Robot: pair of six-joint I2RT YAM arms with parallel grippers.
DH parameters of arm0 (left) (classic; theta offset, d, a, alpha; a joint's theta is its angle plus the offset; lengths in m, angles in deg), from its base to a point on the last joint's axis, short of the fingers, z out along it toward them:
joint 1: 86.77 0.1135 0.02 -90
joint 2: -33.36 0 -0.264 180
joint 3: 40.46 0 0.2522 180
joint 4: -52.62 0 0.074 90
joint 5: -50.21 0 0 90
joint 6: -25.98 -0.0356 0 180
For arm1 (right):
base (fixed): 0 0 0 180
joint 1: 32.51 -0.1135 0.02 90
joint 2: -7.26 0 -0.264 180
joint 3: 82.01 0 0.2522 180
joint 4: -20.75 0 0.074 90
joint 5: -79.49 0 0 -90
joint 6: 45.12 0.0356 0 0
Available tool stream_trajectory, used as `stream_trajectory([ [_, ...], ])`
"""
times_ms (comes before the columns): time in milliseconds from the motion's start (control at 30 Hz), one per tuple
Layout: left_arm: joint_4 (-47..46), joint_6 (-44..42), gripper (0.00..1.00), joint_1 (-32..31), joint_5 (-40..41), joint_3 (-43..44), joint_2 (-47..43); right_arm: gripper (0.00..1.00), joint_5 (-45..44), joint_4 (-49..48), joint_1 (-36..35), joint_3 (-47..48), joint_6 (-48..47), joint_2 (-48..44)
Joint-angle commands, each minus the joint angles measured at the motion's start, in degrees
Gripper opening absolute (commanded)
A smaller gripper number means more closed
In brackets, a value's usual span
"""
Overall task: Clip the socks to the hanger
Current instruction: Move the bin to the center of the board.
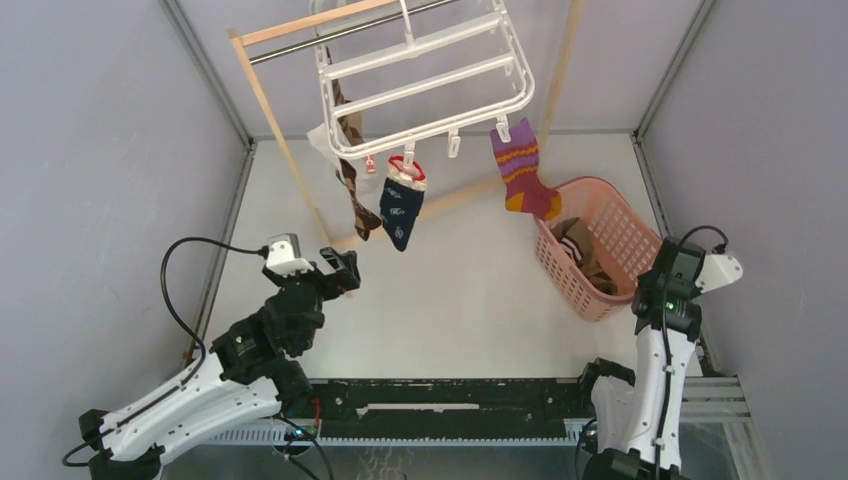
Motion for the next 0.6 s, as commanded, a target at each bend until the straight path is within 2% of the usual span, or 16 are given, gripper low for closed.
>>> stream_trajectory([
  [0,-2.42,-1.09,1.0,0.31,-1.0,-0.71,-0.58,0.0,-0.74,-0.7,5.07,-0.47,4.15,-3.62],
  [267,-2.04,0.05,1.0,0.34,0.53,-2.21,-3.36,0.0,-0.64,-2.48,10.39,-2.73,4.88,-2.63],
  [300,-2.12,0.42,1.0,0.32,1.03,-2.57,-3.74,0.04,0.14,-3.19,10.59,-3.18,5.07,-2.59],
  [400,-2.39,0.71,1.0,0.33,2.09,-3.54,-4.36,0.42,3.95,-5.12,10.52,-3.95,4.9,-3.07],
  [467,-2.92,0.83,1.0,0.31,2.3,-4.23,-3.88,0.63,5.39,-5.8,10.2,-3.9,4.2,-5.31],
  [567,-3.68,2.12,1.0,0.37,2.07,-5.25,-1.66,0.83,4.68,-5.67,8.82,-2.2,2.88,-11.08],
])
